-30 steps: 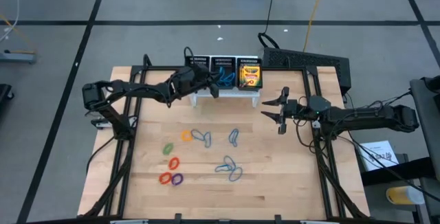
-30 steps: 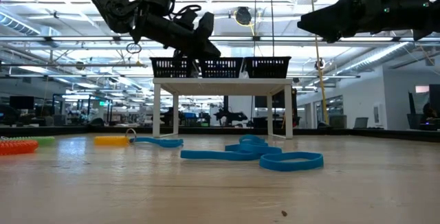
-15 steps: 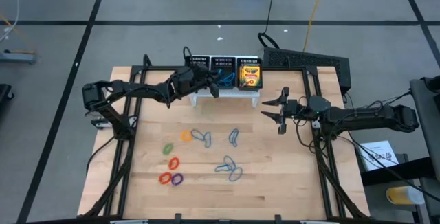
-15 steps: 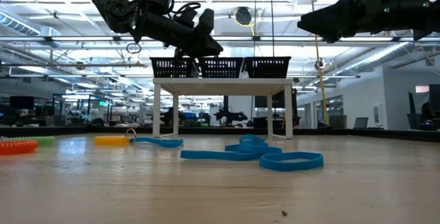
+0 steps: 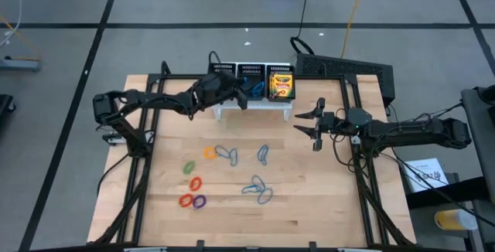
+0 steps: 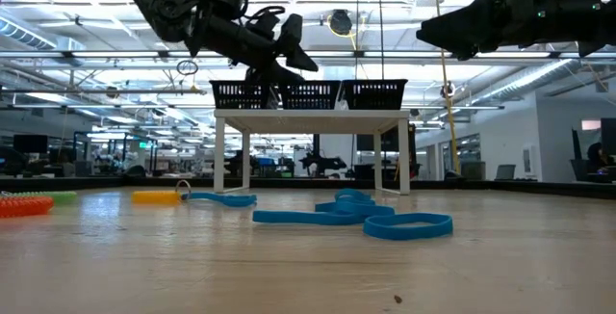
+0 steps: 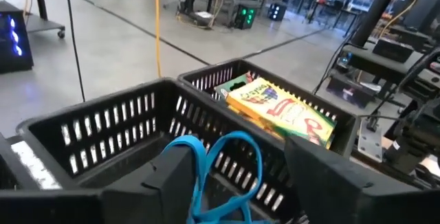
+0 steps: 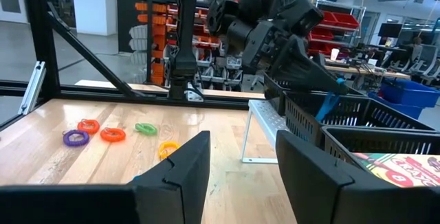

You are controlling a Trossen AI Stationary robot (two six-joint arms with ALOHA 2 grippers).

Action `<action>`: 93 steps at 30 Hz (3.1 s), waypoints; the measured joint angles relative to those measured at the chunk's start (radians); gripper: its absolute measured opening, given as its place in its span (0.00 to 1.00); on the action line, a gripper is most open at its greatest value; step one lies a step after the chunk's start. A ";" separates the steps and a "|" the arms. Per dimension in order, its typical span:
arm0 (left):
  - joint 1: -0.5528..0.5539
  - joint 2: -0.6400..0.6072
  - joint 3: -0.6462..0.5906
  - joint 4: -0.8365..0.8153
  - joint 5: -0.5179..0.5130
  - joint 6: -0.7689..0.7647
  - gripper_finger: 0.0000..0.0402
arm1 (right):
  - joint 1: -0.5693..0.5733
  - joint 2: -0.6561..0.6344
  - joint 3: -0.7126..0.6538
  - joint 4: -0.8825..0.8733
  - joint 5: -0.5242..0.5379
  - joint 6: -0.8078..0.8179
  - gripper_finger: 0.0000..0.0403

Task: Pick & Place Office Desk Supplies
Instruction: Put the blue rubber band into the middle black bin

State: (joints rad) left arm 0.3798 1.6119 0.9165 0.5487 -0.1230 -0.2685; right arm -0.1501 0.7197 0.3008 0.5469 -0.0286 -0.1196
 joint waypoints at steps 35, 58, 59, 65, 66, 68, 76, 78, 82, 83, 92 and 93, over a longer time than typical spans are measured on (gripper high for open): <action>-0.023 0.031 0.377 -0.670 -0.055 -0.038 0.61 | 0.000 0.000 0.000 0.002 0.000 0.003 0.39; -0.021 0.028 0.402 -0.699 0.026 -0.096 0.61 | 0.000 0.000 0.000 0.002 0.000 0.003 0.38; -0.021 0.025 0.402 -0.699 0.050 -0.096 0.61 | 0.000 0.000 0.000 0.001 0.000 0.003 0.39; -0.040 -0.041 0.399 -0.776 0.192 -0.022 0.61 | 0.000 0.000 0.000 -0.007 0.000 0.003 0.38; -0.058 -0.055 0.391 -0.784 0.184 -0.002 0.61 | 0.000 0.000 0.000 -0.007 0.000 0.003 0.38; -0.103 -0.090 0.381 -0.779 0.153 0.042 0.61 | 0.000 0.000 0.000 -0.007 0.000 0.003 0.38; -0.297 -0.276 0.260 -0.692 -0.105 0.187 0.61 | 0.002 0.001 0.000 -0.005 -0.003 0.025 0.39; -0.329 -0.325 0.194 -0.651 -0.128 0.200 0.61 | 0.002 0.004 0.000 0.005 -0.007 0.047 0.38; -0.361 -0.431 0.028 -0.496 -0.151 0.197 0.61 | 0.028 0.028 0.000 0.027 -0.077 0.056 0.39; -0.366 -0.450 -0.012 -0.444 -0.151 0.190 0.61 | 0.047 0.037 0.000 0.038 -0.078 0.056 0.38; -0.395 -0.656 -0.286 -0.251 -0.151 0.161 0.61 | 0.330 0.228 0.086 0.091 0.075 0.008 0.38; -0.395 -0.669 -0.303 -0.239 -0.150 0.161 0.61 | 0.361 0.263 0.118 0.079 0.097 -0.002 0.39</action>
State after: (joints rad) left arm -0.0156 0.9429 0.6132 0.3096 -0.2734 -0.1079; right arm 0.2108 0.9822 0.4189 0.6259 0.0682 -0.1218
